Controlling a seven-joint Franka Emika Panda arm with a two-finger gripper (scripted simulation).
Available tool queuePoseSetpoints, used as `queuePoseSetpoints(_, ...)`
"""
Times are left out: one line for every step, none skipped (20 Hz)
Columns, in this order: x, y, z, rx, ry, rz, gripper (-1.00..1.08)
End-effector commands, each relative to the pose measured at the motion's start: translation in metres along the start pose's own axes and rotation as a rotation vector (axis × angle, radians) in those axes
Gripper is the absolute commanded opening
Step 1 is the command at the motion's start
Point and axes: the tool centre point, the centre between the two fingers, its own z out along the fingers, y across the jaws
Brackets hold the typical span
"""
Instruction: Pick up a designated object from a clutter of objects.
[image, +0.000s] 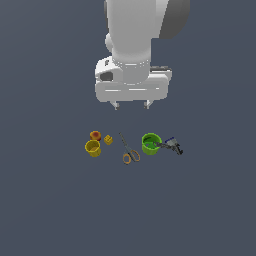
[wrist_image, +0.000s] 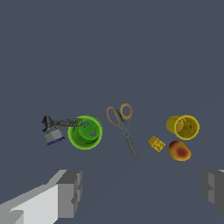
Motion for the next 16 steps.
queuePoseSetpoints(0.000,0.000,0.000,0.000,0.000,0.000,0.28)
queuePoseSetpoints(0.000,0.000,0.000,0.000,0.000,0.000,0.28)
queuePoseSetpoints(0.000,0.002,0.000,0.000,0.000,0.002,0.28)
queuePoseSetpoints(0.000,0.005,0.001,0.000,-0.001,0.004,0.28)
queuePoseSetpoints(0.000,0.008,0.001,-0.001,-0.002,0.007,0.28)
queuePoseSetpoints(0.000,0.012,0.001,-0.001,-0.003,0.010,0.28)
queuePoseSetpoints(0.000,0.014,0.002,-0.001,-0.003,0.012,0.28)
queuePoseSetpoints(0.000,0.016,0.002,-0.001,-0.004,0.014,0.28)
queuePoseSetpoints(0.000,0.016,0.002,-0.001,-0.004,0.014,0.28)
queuePoseSetpoints(0.000,0.015,0.002,-0.001,-0.004,0.014,0.28)
queuePoseSetpoints(0.000,0.015,0.002,-0.001,-0.004,0.013,0.28)
queuePoseSetpoints(0.000,0.015,0.002,-0.002,-0.005,0.012,0.28)
queuePoseSetpoints(0.001,0.015,0.003,-0.003,-0.008,0.009,0.28)
queuePoseSetpoints(0.001,0.014,0.004,-0.005,-0.011,0.005,0.28)
queuePoseSetpoints(0.002,0.013,0.005,-0.007,-0.016,-0.001,0.28)
queuePoseSetpoints(0.002,0.013,0.007,-0.009,-0.021,-0.007,0.28)
